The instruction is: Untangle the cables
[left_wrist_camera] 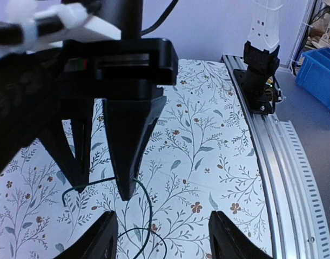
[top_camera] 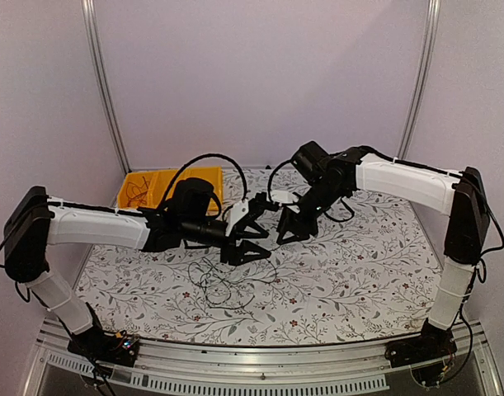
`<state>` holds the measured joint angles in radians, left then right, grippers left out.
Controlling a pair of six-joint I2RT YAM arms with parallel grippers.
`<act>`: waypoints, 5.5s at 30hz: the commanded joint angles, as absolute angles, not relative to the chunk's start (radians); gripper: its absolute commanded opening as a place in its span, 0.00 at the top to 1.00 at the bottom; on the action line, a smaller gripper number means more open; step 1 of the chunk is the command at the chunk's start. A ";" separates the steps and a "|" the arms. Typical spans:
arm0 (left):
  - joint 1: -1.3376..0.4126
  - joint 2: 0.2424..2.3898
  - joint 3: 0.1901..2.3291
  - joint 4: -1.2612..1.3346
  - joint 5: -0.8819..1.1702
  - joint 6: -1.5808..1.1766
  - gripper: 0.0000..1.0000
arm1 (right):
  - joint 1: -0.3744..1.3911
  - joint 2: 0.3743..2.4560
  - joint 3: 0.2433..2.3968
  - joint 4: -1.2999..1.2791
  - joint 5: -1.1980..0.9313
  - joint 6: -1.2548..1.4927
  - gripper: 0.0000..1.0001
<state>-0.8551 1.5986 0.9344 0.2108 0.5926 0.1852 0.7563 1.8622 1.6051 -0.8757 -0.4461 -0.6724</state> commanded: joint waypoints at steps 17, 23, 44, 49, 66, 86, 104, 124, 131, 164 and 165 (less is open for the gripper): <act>-0.918 1.741 0.925 0.457 0.409 0.171 0.93 | 0.710 1.838 1.613 -0.895 -0.476 -0.648 0.57; -0.890 1.629 0.896 0.539 0.348 0.033 1.00 | 0.594 1.754 1.541 -0.817 -0.524 -0.626 0.46; -0.878 1.492 1.286 0.432 0.071 -0.199 1.00 | 0.666 1.869 1.608 -0.397 -0.806 -0.207 0.10; -0.896 1.490 1.388 0.416 0.040 -0.181 1.00 | 0.689 1.955 1.669 -0.338 -0.927 -0.141 0.13; -0.905 1.700 2.070 0.199 0.023 -0.002 1.00 | 0.756 2.122 1.451 -0.150 -0.964 -0.088 0.28; -0.836 1.779 2.369 0.228 -0.317 0.341 1.00 | 0.684 2.109 1.387 -0.221 -0.708 -0.151 0.29; -0.747 1.547 2.065 0.245 -0.327 0.286 1.00 | 0.677 1.928 1.353 -0.143 -0.749 -0.306 0.21; -0.749 1.561 2.171 0.146 -0.291 0.350 1.00 | 0.841 2.297 1.629 -0.152 -0.670 -0.284 0.85; -0.746 1.679 2.464 0.213 -0.313 0.409 1.00 | 0.794 2.233 1.469 -0.149 -0.594 -0.194 1.00; -0.451 1.641 2.024 0.184 -0.224 0.142 1.00 | 0.627 1.634 1.431 -0.613 -0.478 -0.602 0.23; -0.445 1.648 2.028 0.195 -0.219 0.131 1.00 | 0.621 1.621 1.412 -0.616 -0.473 -0.605 0.23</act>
<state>-0.4706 1.6077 2.0026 0.1768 -0.2790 0.1955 0.6437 1.6779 1.4910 -0.5365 -0.5182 -0.5705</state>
